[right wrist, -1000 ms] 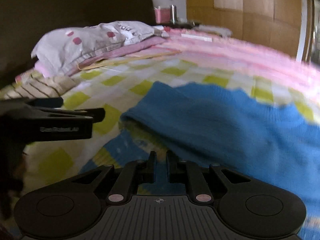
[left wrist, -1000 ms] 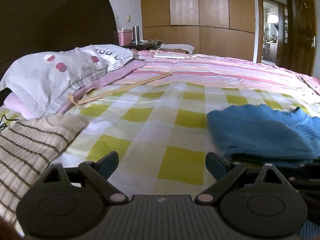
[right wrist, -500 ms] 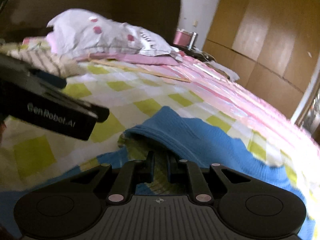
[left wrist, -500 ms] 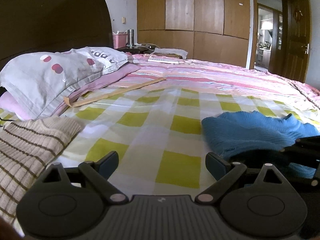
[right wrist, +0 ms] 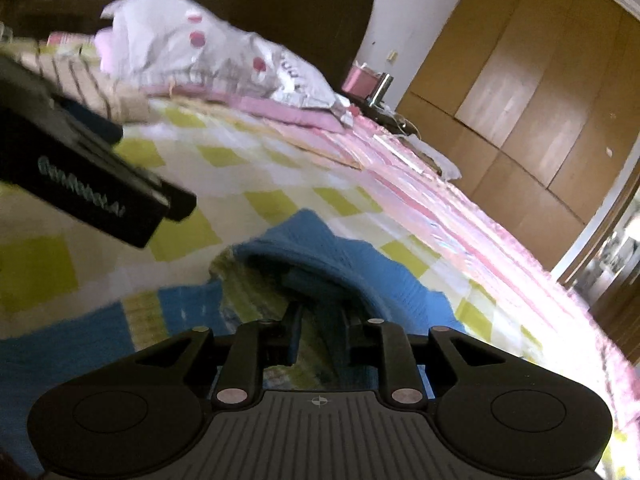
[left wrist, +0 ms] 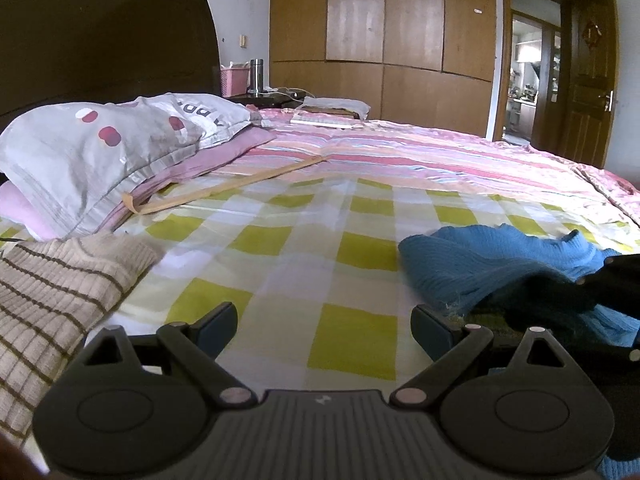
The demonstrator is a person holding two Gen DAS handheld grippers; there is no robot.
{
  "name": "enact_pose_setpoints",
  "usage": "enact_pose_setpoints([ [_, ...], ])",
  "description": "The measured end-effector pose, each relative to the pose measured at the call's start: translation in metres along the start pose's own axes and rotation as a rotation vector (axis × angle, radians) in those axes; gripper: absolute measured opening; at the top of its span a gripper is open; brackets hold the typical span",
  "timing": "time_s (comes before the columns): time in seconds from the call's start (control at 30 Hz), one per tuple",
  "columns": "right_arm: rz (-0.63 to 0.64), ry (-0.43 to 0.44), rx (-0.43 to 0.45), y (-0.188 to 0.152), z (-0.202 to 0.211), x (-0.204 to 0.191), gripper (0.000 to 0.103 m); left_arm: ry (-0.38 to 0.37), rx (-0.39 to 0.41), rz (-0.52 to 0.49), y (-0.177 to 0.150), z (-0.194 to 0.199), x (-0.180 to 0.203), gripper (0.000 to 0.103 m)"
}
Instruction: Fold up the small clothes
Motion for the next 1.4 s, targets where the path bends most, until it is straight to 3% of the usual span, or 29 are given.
enact_pose_setpoints([
  [0.2, 0.046, -0.037, 0.038, 0.009, 0.009, 0.006, 0.021, -0.008, -0.004, 0.002, -0.001, -0.001, 0.001, 0.100],
  [0.47, 0.091, 0.028, -0.021, 0.001, -0.007, -0.008, 0.022, -0.020, -0.004, -0.002, -0.001, 0.000, 0.004, 0.100],
  [0.6, 0.131, 0.046, -0.052, 0.003, -0.018, -0.017, 0.010, -0.021, -0.005, -0.002, -0.002, -0.001, 0.004, 0.100],
  [0.63, 0.115, 0.053, -0.054, 0.004, -0.019, -0.018, 0.005, -0.021, -0.004, -0.002, -0.001, -0.001, 0.004, 0.100],
  [0.87, 0.014, 0.114, 0.024, 0.018, 0.001, -0.029, 0.005, -0.029, 0.009, 0.001, 0.001, 0.002, 0.004, 0.100],
  [1.07, -0.133, 0.162, 0.012, 0.006, 0.008, -0.019, 0.013, -0.033, -0.001, -0.016, -0.003, 0.000, 0.008, 0.100],
  [1.2, -0.240, 0.143, 0.027, -0.009, 0.042, 0.003, 0.013, -0.042, 0.006, -0.044, -0.004, 0.002, 0.013, 0.100],
  [1.3, -0.350, 0.036, 0.009, -0.034, 0.060, 0.044, 0.013, -0.032, 0.037, -0.083, -0.002, 0.005, 0.020, 0.100],
  [1.4, -0.441, -0.100, -0.074, -0.071, 0.060, 0.087, 0.013, -0.049, 0.041, -0.083, 0.003, 0.005, 0.035, 0.100],
])
Point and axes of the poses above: each gripper's, at about its wrist camera, not at the fingertips, and z roughly against the way its jaws point, x to its right, y to its top, the point moved 10 cm from there along -z, roughly the way its jaws point, and after that the axes turned 11 degrees about z, right-handed, at the moved point
